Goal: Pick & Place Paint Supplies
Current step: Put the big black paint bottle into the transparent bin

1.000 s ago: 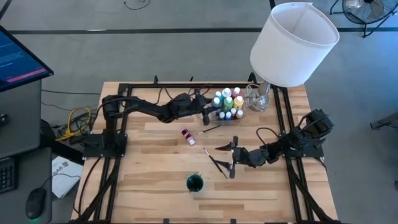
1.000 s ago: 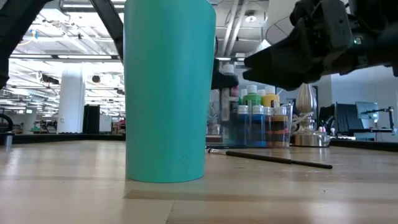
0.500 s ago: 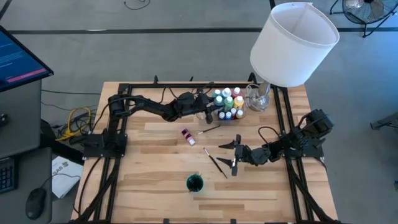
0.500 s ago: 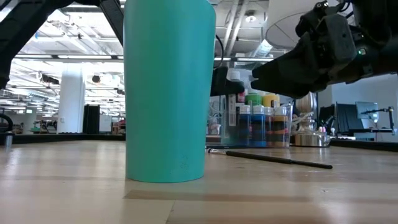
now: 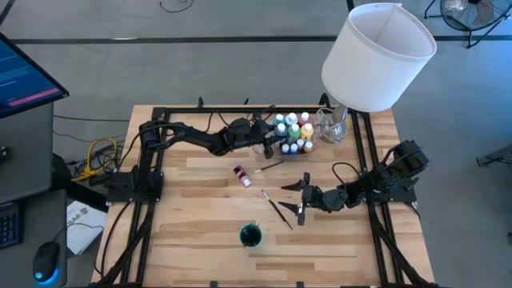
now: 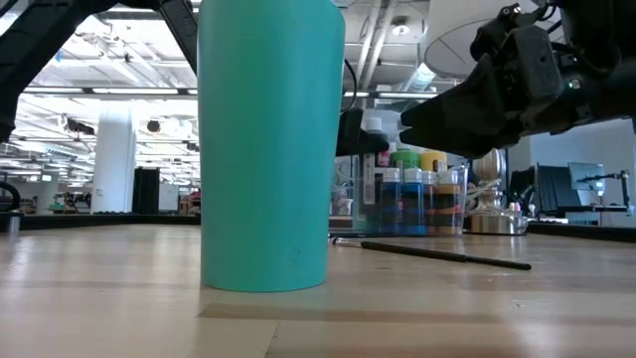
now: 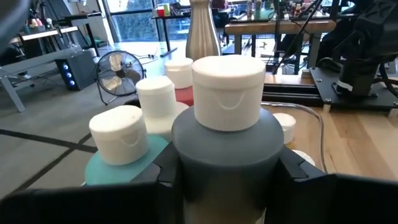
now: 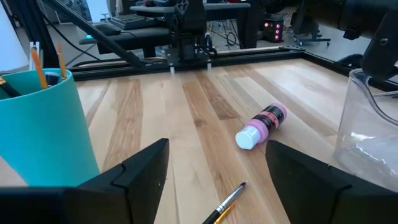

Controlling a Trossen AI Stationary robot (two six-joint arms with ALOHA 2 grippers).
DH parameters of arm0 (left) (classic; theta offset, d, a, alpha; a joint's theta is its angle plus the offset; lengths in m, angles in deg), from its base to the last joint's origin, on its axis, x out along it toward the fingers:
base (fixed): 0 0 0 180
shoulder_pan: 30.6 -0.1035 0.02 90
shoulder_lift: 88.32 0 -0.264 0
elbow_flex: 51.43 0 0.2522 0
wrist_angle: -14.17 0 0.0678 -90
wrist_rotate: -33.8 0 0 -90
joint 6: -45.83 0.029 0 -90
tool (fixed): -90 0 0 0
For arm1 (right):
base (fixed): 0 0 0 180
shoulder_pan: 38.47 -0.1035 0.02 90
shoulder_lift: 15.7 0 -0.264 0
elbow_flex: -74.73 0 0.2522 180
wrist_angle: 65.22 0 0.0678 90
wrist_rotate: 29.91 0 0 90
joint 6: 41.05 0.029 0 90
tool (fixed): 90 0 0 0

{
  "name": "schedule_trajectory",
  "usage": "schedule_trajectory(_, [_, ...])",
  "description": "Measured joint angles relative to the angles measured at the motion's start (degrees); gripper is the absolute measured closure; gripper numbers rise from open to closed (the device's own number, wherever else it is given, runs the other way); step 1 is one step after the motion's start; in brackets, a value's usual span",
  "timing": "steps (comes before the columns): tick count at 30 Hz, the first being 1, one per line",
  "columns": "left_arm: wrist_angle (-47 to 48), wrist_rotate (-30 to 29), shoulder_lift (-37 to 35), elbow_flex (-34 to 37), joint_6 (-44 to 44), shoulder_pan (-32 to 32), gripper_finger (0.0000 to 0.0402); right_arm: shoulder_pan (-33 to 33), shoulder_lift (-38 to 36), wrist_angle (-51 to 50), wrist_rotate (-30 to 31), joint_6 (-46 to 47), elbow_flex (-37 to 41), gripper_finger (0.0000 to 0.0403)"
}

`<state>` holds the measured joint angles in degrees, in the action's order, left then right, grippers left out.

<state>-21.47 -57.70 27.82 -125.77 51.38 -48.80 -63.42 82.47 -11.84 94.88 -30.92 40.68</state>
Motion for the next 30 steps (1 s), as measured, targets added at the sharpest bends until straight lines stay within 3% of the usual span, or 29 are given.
schedule_trajectory(14, [0.1,-0.8,0.9,0.0,0.2,-0.1,0.0288,0.0,0.0,-0.7,0.0,0.0,0.0,0.0143])
schedule_trajectory(21, [-6.2,-1.1,5.8,0.0,0.1,-0.1,0.0289,0.3,0.0,-1.0,0.0,0.0,0.0,0.0143])
schedule_trajectory(30, [-7.1,-1.3,6.4,0.0,1.5,-0.1,0.0278,0.4,0.0,-1.1,0.0,0.3,0.5,0.0143])
